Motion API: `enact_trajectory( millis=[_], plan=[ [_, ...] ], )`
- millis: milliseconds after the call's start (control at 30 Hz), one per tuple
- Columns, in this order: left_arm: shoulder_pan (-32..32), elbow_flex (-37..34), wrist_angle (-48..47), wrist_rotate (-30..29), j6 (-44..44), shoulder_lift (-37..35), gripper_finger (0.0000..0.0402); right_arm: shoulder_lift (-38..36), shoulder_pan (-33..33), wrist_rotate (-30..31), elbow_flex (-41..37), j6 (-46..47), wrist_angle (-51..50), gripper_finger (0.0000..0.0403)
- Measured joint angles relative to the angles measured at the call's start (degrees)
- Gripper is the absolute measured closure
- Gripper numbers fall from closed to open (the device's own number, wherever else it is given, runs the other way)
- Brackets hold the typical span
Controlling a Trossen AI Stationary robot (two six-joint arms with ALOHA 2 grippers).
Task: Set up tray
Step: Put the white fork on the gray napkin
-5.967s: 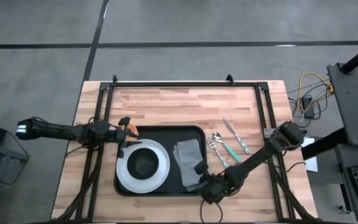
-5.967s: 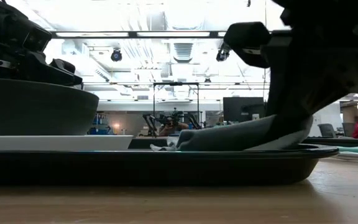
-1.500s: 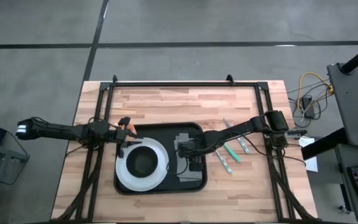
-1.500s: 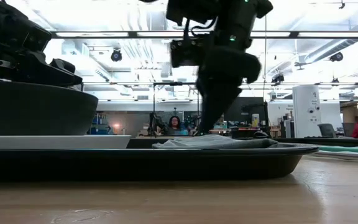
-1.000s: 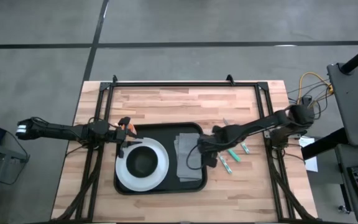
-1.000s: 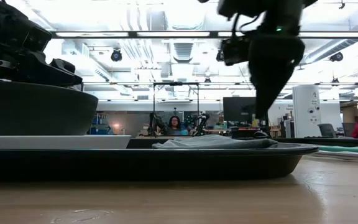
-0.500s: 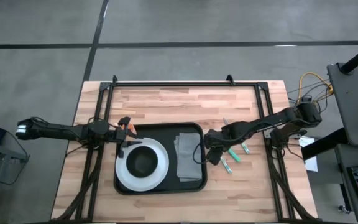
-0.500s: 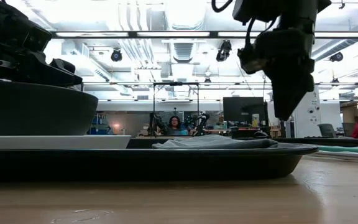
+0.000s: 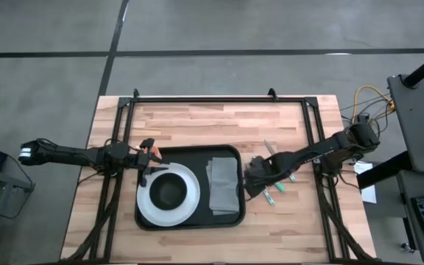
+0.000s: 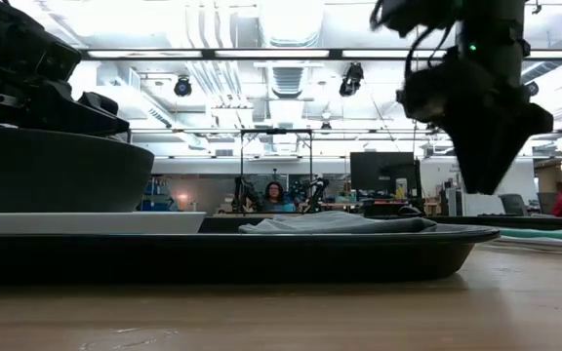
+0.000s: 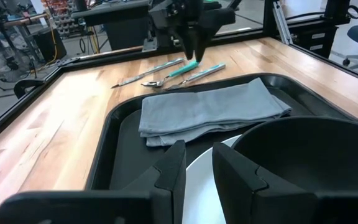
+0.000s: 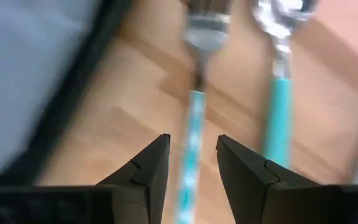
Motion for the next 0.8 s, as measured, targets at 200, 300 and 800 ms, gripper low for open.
enact_trajectory(
  millis=[200,300,800],
  plan=[
    [0.00,0.02,0.00,0.01,0.00,0.00,0.0340,0.76,2.79,0.15,-0.09,3.63,0.95,0.0280],
    [-0.01,0.02,0.01,-0.02,0.00,0.00,0.0340,1.83,2.67,0.15,-0.08,3.16,3.04,0.0282],
    [0.01,-0.02,0.01,-0.01,0.00,0.31,0.0340,9.92,2.60,-1.75,-0.65,3.17,5.44,0.0291]
  ],
)
